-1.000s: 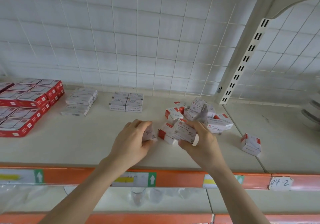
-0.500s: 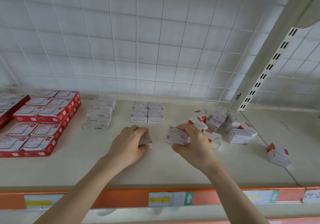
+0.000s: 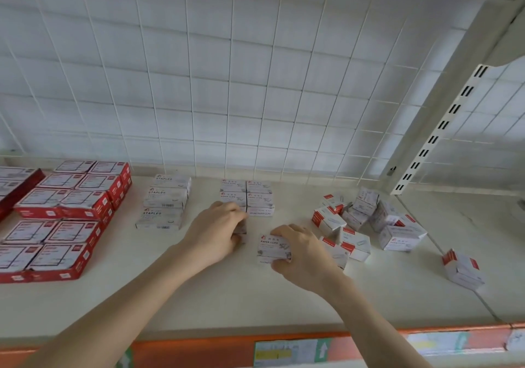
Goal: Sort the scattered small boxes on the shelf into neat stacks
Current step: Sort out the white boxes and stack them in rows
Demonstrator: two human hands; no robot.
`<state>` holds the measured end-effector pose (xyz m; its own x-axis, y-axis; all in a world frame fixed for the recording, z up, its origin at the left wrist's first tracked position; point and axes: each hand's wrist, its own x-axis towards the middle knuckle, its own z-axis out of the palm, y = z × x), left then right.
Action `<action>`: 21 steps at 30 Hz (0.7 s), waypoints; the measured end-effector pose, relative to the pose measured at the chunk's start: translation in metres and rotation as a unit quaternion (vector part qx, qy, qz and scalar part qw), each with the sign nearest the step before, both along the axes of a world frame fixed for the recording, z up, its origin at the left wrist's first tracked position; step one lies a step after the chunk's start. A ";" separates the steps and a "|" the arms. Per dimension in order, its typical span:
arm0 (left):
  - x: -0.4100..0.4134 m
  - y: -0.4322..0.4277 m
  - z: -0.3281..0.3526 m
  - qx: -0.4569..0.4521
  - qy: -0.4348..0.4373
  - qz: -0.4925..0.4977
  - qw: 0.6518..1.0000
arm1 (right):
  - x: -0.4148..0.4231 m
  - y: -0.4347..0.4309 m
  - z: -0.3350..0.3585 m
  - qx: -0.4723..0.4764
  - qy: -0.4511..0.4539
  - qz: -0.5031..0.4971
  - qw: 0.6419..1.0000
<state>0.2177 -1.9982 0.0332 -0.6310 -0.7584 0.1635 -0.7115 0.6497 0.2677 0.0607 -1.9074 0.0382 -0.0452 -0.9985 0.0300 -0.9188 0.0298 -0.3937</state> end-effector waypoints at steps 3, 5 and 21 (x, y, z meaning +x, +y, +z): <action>-0.003 -0.004 -0.004 -0.010 0.011 -0.005 1.000 | -0.001 -0.001 0.000 0.000 0.009 0.006 1.000; -0.002 -0.004 -0.006 -0.041 0.027 0.009 0.999 | -0.001 -0.001 -0.001 -0.001 0.016 0.011 1.000; 0.001 0.046 -0.026 -0.159 -0.062 0.077 0.982 | -0.004 -0.006 -0.004 -0.012 0.068 0.025 0.997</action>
